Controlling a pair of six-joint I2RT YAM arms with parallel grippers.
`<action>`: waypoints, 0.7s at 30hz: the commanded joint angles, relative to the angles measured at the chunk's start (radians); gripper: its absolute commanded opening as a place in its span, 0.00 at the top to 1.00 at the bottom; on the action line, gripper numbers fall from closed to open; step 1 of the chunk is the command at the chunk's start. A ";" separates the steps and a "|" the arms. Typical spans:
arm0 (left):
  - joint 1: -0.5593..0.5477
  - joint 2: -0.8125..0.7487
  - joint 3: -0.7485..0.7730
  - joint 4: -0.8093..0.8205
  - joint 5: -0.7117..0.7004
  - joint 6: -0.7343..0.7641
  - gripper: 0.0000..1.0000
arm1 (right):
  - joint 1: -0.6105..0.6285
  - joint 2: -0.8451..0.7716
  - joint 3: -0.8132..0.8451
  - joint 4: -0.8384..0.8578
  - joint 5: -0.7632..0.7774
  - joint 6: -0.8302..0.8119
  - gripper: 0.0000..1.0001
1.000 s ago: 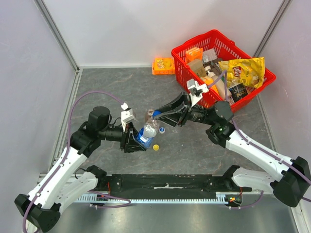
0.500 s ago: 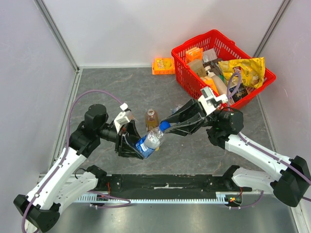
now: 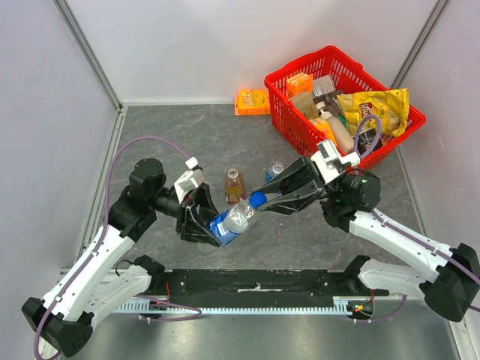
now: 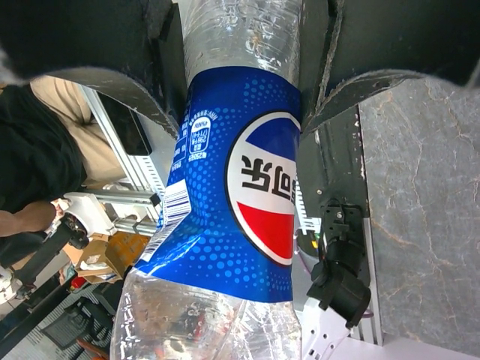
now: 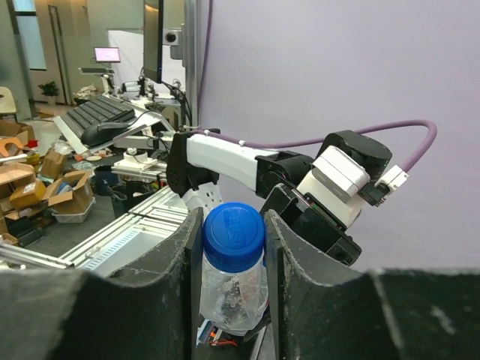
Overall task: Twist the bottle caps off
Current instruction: Unscrew the bottle cap from the plastic bottle.
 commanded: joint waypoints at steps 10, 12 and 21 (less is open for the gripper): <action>0.001 0.044 0.109 -0.199 -0.417 0.186 0.91 | 0.008 -0.234 0.008 -0.571 0.374 -0.349 0.17; -0.001 0.041 0.110 -0.203 -0.483 0.194 0.91 | 0.006 -0.249 0.008 -0.600 0.406 -0.358 0.13; -0.001 -0.002 0.102 -0.212 -0.835 0.212 0.92 | 0.006 -0.226 0.072 -0.839 0.641 -0.371 0.02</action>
